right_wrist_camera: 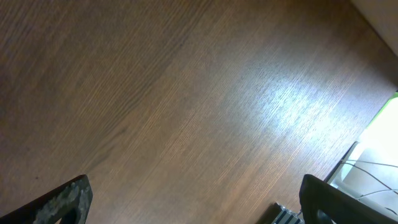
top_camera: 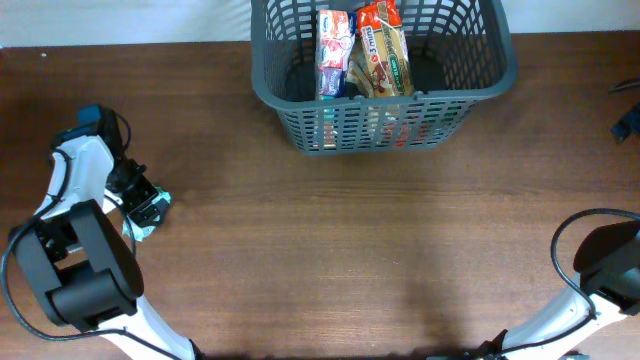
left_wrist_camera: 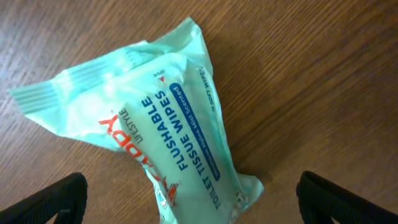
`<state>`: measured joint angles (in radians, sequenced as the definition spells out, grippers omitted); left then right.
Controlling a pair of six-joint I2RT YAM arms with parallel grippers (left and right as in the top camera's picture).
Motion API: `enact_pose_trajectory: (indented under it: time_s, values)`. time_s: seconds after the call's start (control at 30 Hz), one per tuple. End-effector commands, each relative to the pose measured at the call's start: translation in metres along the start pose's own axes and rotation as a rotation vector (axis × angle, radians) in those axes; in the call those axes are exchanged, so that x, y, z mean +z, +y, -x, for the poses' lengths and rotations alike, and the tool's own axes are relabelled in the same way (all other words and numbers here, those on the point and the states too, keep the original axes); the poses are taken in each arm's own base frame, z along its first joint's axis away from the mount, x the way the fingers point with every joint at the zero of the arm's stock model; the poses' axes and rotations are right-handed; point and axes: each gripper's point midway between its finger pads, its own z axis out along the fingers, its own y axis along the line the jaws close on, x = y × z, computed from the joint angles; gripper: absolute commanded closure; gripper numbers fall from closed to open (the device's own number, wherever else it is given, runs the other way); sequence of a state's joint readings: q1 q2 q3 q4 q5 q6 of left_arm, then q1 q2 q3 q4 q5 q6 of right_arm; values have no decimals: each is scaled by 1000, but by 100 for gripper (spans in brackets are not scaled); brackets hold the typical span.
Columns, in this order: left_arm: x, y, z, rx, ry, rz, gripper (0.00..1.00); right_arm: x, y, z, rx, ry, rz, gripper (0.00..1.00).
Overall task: Pack container
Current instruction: 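Lower the left gripper onto the green flushable wipes pack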
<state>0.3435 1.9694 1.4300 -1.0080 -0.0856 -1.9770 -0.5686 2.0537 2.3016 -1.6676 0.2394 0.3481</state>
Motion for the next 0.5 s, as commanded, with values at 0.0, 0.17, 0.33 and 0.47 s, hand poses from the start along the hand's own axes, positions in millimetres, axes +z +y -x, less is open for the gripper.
enact_pose_trajectory:
  time_s: [0.0,0.17,0.33,0.47]
  values:
    - [1,-3,2,-21,1,-16,1,2,1,0,12,4,3,1]
    - [2,-5,1,-22,4,-23,1,2,1,0,12,4,3,1]
    - [13,-2,2,-19,-9,6,1,2,1,0,12,4,3,1]
    - [23,3,2,-16,-20,36,1,2,1,0,12,4,3,1]
